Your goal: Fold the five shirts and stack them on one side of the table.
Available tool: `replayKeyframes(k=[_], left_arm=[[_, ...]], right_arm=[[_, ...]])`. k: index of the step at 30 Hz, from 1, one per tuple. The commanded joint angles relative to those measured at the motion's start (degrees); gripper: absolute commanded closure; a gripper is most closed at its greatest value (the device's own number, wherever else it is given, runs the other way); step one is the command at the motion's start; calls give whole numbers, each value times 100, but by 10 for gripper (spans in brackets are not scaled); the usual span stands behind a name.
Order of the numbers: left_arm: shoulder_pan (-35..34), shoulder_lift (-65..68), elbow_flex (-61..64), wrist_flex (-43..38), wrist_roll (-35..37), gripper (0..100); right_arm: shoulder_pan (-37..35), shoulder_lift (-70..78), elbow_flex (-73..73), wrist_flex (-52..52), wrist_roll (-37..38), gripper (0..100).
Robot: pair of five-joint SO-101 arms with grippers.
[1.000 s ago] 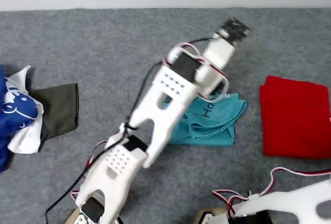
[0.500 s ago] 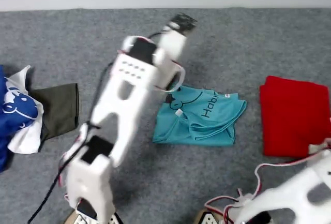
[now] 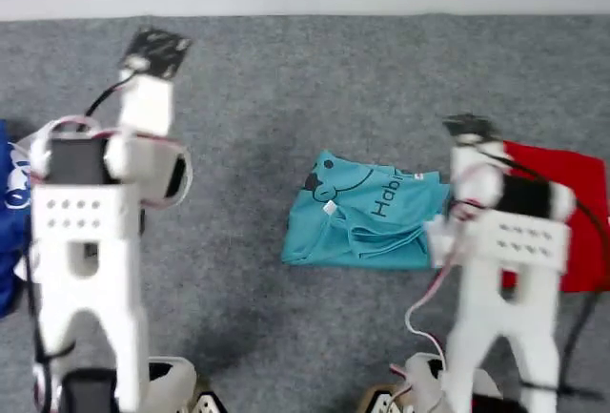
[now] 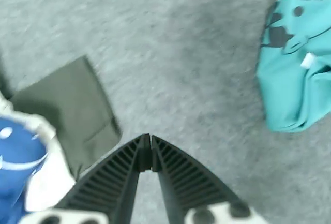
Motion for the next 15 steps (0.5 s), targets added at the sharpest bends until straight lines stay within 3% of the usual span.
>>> replayKeyframes(k=[1, 7, 15], left_arm=[[-484, -721, 321, 114, -185, 995], [-1143, -1363, 1086, 114, -396, 995], [-1301, -2101, 1938, 105, -431, 995]], right_arm=[[-998, 470, -343, -277, -141, 958], [-1842, 1525, -1380, -303, -132, 794], [-2360, 3055, -2734, -242, -123, 789]])
